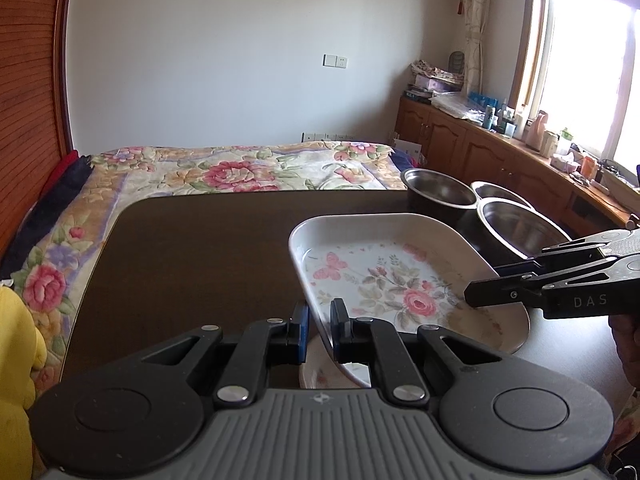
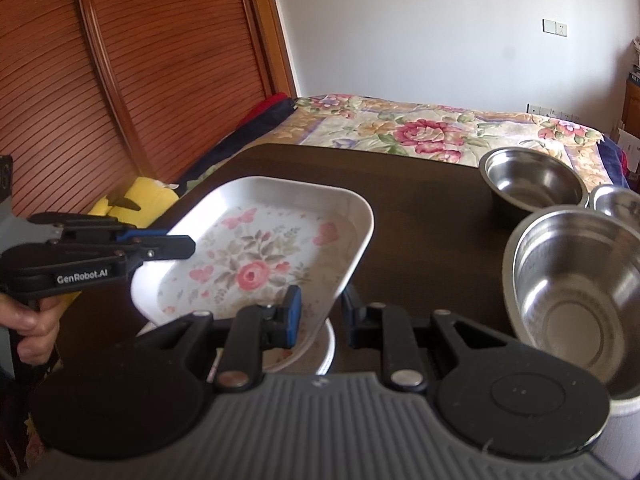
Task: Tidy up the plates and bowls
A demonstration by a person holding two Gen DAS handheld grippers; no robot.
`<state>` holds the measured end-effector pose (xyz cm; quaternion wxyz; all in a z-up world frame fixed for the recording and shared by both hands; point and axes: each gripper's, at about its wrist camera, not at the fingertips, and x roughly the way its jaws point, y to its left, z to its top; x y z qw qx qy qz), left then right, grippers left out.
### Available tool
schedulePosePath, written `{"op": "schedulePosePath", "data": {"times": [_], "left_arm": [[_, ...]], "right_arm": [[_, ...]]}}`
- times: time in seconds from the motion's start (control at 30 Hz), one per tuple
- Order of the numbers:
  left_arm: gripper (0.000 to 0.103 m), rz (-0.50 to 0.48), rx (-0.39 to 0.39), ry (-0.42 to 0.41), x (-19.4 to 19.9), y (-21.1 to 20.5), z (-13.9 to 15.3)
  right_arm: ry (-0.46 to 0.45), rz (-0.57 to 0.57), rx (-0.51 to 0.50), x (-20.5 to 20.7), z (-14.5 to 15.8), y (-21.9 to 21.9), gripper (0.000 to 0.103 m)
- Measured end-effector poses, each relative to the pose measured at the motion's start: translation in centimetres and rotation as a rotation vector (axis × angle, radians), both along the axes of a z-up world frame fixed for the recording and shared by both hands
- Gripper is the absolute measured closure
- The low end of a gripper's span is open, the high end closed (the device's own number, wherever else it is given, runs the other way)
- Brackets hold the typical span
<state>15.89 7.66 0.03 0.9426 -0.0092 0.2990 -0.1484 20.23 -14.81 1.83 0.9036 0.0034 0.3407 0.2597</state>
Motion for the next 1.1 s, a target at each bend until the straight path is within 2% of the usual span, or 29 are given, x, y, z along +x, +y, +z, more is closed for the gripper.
{"op": "schedulePosePath", "data": {"times": [0.63,1.1], "left_arm": [[0.091,0.018,-0.011,0.019,-3.7,0.2,-1.3],[0.091,0.021,-0.015,0.041,-4.1,0.3,-2.1]], "right_arm": [[-0.018,0.027,-0.018,-3.3,-0.8,0.0,0.079],[-0.046,0.054,-0.061,-4.8,-1.0,0.3,0.079]]}}
